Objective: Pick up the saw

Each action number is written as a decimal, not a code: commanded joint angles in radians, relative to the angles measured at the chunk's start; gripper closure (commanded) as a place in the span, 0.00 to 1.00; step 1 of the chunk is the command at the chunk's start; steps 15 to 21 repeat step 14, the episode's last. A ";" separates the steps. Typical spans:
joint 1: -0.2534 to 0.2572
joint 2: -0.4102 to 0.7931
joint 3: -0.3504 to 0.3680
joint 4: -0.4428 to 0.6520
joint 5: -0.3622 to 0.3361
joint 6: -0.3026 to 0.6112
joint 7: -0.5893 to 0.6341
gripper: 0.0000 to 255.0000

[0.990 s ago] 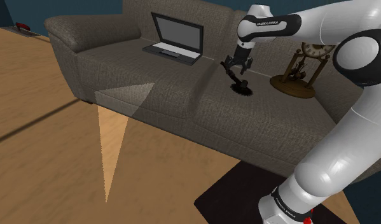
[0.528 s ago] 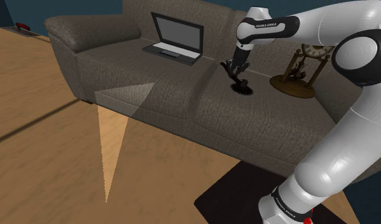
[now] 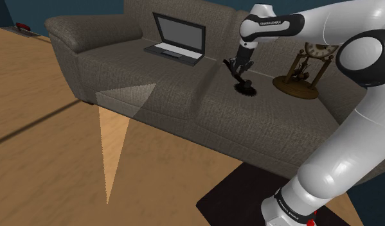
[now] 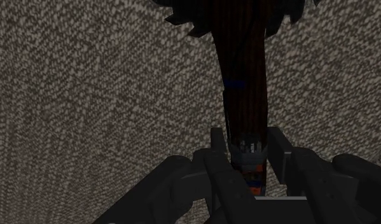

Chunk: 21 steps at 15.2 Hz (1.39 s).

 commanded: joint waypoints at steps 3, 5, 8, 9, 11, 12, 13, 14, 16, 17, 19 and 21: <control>0.001 -0.003 0.001 0.048 0.001 -0.051 -0.003 1.00; 0.001 -0.003 0.001 0.075 0.001 -0.078 -0.005 1.00; 0.001 0.000 0.001 0.119 0.003 -0.119 -0.008 1.00; 0.001 0.001 0.001 0.134 0.003 -0.133 -0.009 1.00; 0.001 0.004 0.001 0.165 0.004 -0.161 -0.012 1.00; 0.001 0.007 0.001 0.182 0.004 -0.175 -0.013 1.00; 0.001 0.007 0.001 0.184 0.005 -0.177 -0.013 1.00; 0.001 0.007 0.001 0.184 0.005 -0.177 -0.013 1.00; 0.001 0.007 0.001 0.184 0.005 -0.177 -0.013 1.00; 0.001 0.007 0.001 0.184 0.005 -0.177 -0.013 1.00; 0.001 0.007 0.001 0.184 0.005 -0.177 -0.013 1.00; 0.001 0.007 0.001 0.184 0.005 -0.177 -0.013 1.00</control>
